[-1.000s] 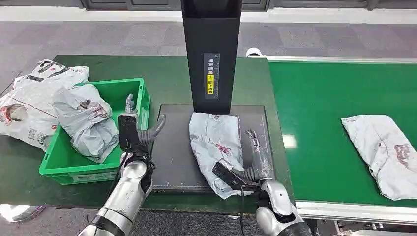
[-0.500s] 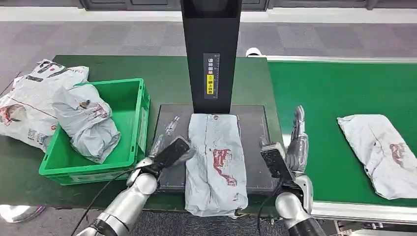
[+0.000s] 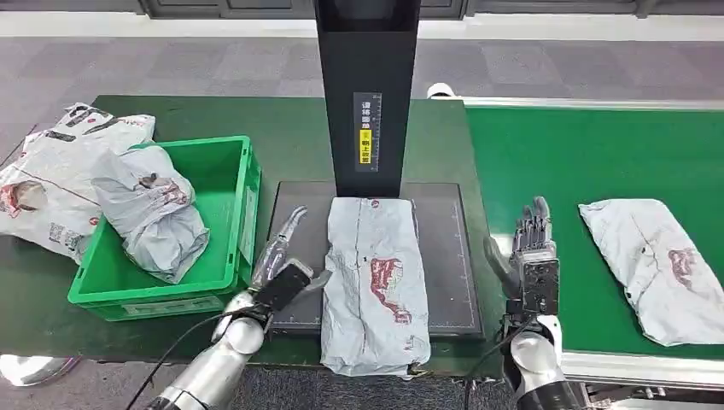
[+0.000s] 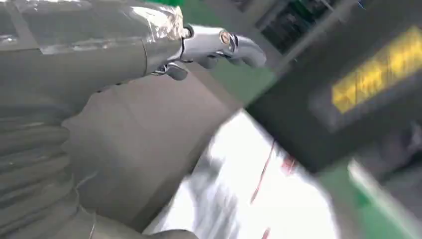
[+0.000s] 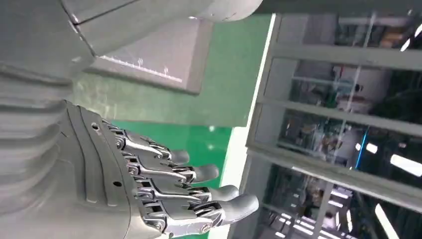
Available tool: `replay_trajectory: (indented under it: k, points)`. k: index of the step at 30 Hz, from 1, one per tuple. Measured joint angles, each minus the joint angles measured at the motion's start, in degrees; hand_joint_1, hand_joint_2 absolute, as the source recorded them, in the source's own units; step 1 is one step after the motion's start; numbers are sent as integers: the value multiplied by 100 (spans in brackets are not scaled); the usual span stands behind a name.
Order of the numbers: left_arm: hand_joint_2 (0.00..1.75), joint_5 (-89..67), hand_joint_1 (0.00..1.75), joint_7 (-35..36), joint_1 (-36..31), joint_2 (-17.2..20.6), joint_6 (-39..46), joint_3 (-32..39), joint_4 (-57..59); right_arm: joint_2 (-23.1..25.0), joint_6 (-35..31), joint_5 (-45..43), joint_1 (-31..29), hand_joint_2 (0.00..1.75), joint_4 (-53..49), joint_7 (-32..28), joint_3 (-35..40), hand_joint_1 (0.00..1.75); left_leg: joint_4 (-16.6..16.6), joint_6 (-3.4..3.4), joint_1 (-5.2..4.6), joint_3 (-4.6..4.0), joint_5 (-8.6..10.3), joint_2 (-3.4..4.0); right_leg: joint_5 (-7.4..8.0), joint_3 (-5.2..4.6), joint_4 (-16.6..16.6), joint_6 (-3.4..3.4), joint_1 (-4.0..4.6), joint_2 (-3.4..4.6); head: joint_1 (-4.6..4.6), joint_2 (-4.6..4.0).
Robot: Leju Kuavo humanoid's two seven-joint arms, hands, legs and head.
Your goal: Moved the parcel from conveyor to table for the left to box.
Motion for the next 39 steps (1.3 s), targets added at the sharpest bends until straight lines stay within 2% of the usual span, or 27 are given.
replay_trajectory:
  k: [3, 6, 11, 19, 21, 24, 30, 33, 37, 39]
  points:
    - [175, -1688, 175, 871, -154, 103, 42, -586, 458, 0, 133, -37, -120, 175, 129, 13, -85, 0, 0, 1, -1, 2, 1, 0, 2, 2, -1, 3, 0, -3, 0, 0]
    - [175, -2574, 175, 1342, -520, 118, 611, -1018, 1113, 0, 203, 48, -129, 175, 155, 22, -149, 0, 0, 6, 0, 21, 4, -31, -9, 38, -1, 11, -1, -29, 0, 0]
    - [175, -2730, 175, 1376, -872, 114, 763, -1278, 1698, 20, 212, 192, -46, 175, 105, 122, -181, 0, -1, 3, 0, 40, -3, -29, -10, 52, -2, 10, 1, -24, 0, 0]
    - [175, -2894, 175, 1543, -1050, 114, 851, -1311, 1873, 42, 278, 302, -8, 175, 87, 205, -238, 0, -1, -10, 0, 46, 9, -22, -1, 52, 2, -2, 7, -20, 0, 0]
    - [175, -2790, 175, 1556, -1056, 107, 1136, -1304, 1891, 52, 278, 367, 2, 175, 87, 221, -242, 0, -1, -11, 0, 46, 9, -22, -1, 51, 3, -2, 7, -18, 0, 0]
    - [175, -2450, 175, 1523, -1007, 74, 1649, -1179, 1875, 77, 253, 418, 32, 175, 67, 256, -258, 0, -1, -11, 1, 40, 8, -18, -2, 41, 3, -2, 8, -13, 0, 0]
    - [175, -2331, 175, 1499, -990, 70, 1744, -977, 1823, 85, 232, 428, 53, 175, 26, 280, -280, 0, -1, -11, 1, 31, 7, -20, -4, 37, 3, -2, 8, -13, 0, 0]
    - [175, -1729, 175, 1172, -909, 63, 2049, -794, 1625, 92, 216, 426, 76, 175, 17, 312, -282, 0, -1, -10, 1, 29, 7, -20, -4, 32, 2, -2, 6, -11, 0, 0]
    - [175, -769, 175, 821, -812, 96, 2415, -252, 885, 105, 179, 398, 127, 175, 6, 304, -282, 0, -1, -11, 1, 23, 7, -20, -3, 28, 3, -3, 8, -11, 0, 0]
    - [175, -1290, 175, 776, -752, 120, 2553, 313, 273, 114, 127, 361, 142, 175, 11, 278, -282, 0, -1, -12, 3, 18, 8, -17, -2, 20, 4, -4, 11, -9, 0, 0]
